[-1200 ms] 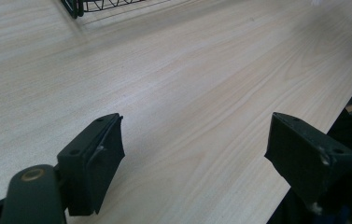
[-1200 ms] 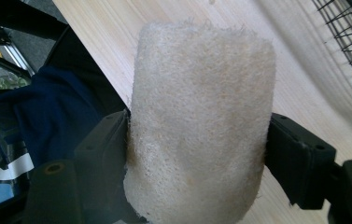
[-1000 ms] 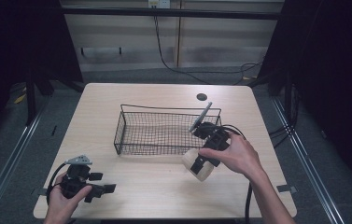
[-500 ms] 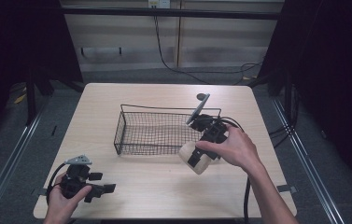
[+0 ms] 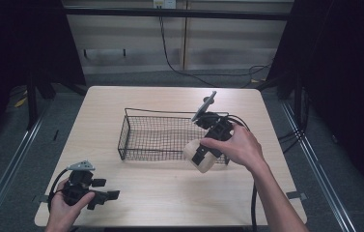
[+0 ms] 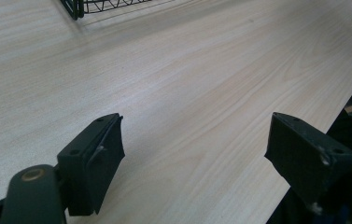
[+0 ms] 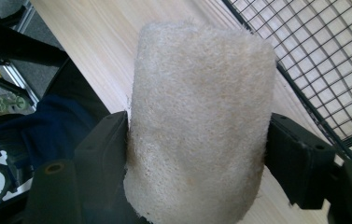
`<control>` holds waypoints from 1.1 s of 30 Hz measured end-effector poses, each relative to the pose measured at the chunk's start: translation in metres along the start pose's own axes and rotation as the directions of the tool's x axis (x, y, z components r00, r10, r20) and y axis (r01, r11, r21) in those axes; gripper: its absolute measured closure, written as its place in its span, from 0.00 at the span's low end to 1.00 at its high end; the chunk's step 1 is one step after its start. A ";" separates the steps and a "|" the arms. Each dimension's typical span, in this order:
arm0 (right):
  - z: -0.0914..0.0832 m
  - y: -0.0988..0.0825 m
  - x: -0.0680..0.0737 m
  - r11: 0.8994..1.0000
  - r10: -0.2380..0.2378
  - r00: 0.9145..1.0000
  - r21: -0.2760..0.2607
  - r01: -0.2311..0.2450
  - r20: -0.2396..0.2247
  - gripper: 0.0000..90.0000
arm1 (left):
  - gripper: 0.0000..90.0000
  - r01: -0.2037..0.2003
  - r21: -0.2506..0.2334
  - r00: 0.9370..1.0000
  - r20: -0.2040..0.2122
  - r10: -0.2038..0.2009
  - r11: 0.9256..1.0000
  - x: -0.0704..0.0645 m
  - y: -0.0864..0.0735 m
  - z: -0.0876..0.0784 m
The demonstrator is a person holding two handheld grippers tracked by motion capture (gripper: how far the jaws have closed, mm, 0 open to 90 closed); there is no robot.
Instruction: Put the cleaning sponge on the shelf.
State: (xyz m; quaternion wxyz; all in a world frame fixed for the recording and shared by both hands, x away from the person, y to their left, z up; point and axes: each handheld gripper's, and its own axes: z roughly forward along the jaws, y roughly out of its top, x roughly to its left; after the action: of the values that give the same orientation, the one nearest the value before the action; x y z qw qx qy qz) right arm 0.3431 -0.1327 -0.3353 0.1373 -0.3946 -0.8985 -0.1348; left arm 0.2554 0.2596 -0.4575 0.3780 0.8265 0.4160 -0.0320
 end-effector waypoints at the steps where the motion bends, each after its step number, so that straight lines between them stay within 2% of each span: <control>1: -0.002 0.002 -0.002 1.000 0.000 1.000 -0.005 0.000 -0.001 0.29 | 0.21 0.000 0.000 1.000 0.000 0.000 1.000 0.000 0.000 0.000; 5: -0.005 0.005 -0.002 1.000 -0.004 1.000 -0.025 0.004 0.009 0.29 | 0.21 0.001 0.002 1.000 0.002 -0.001 1.000 0.000 0.000 0.000; 8: -0.009 0.007 -0.003 0.999 0.001 1.000 -0.045 -0.001 -0.012 0.29 | 0.21 0.001 0.000 1.000 0.001 -0.001 1.000 0.000 0.000 0.000; 9: -0.010 0.008 -0.005 0.999 0.014 1.000 -0.039 -0.014 0.001 0.29 | 0.21 0.001 0.001 1.000 0.002 -0.001 1.000 0.000 0.000 0.000; 18: -0.011 0.013 -0.016 0.998 0.052 0.999 -0.022 -0.051 0.018 0.29 | 0.21 -0.001 0.004 1.000 -0.001 0.001 1.000 0.000 0.000 0.000; 24: -0.014 0.016 -0.023 0.996 0.083 0.996 -0.035 -0.082 0.029 0.29 | 0.21 0.000 0.002 1.000 0.001 0.000 1.000 0.000 0.000 0.000; 25: -0.014 0.017 -0.026 0.994 0.101 0.994 -0.037 -0.100 0.046 0.29 | 0.21 0.000 0.001 1.000 0.001 0.000 1.000 0.000 0.000 0.000; 33: -0.012 0.020 -0.038 0.987 0.156 0.986 -0.039 -0.154 0.057 0.29 | 0.21 -0.004 0.006 1.000 -0.001 0.004 1.000 0.000 0.000 0.000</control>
State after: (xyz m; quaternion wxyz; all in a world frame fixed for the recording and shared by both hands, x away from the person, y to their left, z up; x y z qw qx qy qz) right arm 0.3845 -0.1499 -0.3348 0.1135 -0.4694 -0.8664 -0.1272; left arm 0.2557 0.2596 -0.4575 0.3753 0.8284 0.4145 -0.0323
